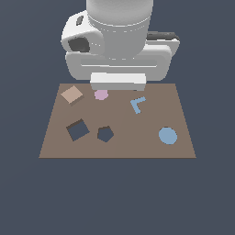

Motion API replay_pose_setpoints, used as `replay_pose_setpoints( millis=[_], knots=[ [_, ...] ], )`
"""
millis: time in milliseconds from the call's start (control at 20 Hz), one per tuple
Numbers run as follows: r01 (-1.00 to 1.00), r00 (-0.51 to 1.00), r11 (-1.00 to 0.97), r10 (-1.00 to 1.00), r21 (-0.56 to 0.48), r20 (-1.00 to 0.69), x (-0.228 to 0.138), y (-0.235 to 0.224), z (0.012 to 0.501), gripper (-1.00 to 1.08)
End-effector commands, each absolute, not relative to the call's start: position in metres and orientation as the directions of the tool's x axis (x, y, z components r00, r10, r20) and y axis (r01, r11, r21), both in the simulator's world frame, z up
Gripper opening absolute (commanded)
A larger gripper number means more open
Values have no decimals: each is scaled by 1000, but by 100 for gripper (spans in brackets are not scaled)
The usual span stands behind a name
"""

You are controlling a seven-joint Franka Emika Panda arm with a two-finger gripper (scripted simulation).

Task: Insert a designated object into the corresponding slot on a board.

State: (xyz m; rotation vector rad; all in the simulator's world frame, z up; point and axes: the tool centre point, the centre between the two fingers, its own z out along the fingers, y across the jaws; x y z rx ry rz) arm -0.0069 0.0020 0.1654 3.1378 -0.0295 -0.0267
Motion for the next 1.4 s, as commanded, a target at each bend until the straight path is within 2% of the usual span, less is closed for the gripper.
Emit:
replay_pose_setpoints(
  millis=[0,700,1350],
  knots=[
    [-19,1000,-1000,-19,4,-17,-7,2,165,100],
    [81,997,-997,81,3,-15,-25,-16,151,100],
    [330,944,-944,330,0,-10,-60,-69,113,100]
  ],
)
